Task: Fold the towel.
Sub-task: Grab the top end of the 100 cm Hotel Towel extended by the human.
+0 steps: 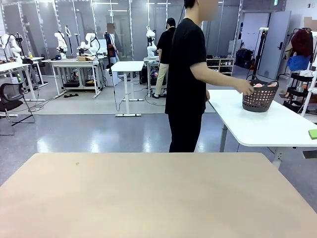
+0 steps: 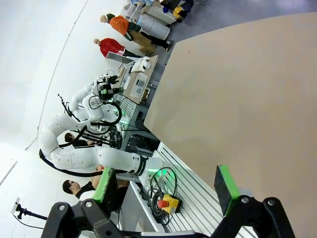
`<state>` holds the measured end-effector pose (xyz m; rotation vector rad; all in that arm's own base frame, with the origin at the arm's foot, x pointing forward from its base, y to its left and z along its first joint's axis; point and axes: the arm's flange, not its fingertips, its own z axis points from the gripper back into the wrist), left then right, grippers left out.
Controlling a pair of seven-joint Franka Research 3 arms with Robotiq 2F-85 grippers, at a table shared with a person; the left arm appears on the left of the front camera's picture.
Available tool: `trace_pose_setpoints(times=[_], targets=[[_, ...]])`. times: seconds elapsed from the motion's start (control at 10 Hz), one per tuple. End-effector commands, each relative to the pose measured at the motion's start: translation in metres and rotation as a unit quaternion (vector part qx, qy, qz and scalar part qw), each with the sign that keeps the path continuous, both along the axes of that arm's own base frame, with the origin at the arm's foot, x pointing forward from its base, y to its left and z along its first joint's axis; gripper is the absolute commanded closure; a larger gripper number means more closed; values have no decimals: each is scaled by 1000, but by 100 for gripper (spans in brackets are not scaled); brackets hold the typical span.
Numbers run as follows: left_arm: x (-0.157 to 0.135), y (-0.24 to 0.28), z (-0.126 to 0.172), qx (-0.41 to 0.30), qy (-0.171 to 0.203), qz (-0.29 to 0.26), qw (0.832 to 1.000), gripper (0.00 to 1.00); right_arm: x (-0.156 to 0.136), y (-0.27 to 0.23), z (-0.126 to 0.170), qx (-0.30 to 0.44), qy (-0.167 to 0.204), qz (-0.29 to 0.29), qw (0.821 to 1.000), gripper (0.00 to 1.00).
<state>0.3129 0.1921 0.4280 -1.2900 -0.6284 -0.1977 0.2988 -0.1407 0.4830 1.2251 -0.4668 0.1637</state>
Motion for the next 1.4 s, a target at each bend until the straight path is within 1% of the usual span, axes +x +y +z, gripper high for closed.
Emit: trace_pose_setpoints(times=[0.0, 1.3], targets=[[-1, 1, -1, -2, -4, -8, 1000, 0, 2, 0, 2, 6, -12, 2, 1000, 0], [-1, 1, -1, -2, -4, -8, 1000, 0, 2, 0, 2, 6, -12, 2, 1000, 0]])
